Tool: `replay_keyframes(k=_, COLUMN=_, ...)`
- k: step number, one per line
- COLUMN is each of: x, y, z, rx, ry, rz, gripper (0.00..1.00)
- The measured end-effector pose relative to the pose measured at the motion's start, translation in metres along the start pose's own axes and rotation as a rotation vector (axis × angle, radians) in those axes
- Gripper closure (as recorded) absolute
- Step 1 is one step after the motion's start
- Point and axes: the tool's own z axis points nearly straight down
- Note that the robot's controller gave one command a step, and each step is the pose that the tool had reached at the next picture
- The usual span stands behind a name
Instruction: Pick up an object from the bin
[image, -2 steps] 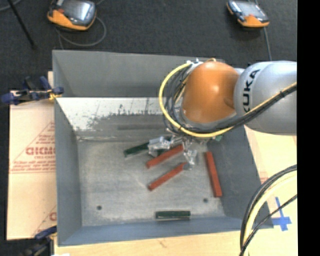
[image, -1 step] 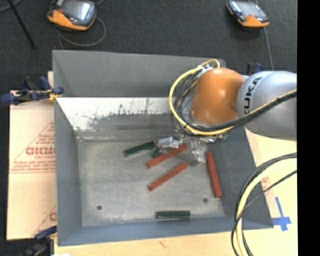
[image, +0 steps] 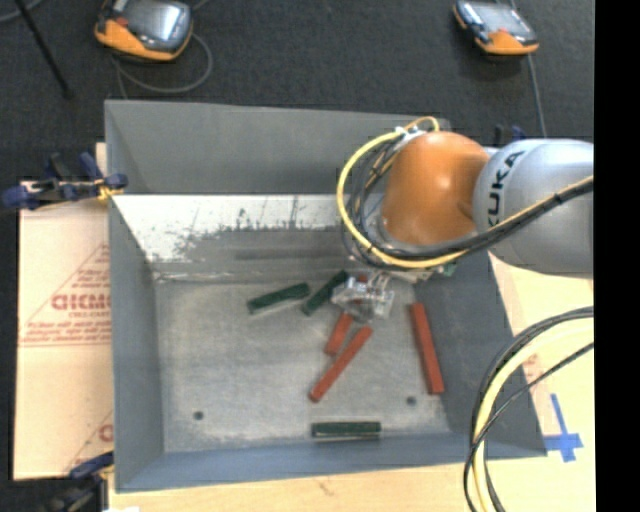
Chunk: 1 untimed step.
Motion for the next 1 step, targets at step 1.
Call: replay_keyframes(k=1, x=0.0015, y=0.0011, z=0.0022, rx=-0.004, ry=0.003, rz=0.002, gripper=0.0)
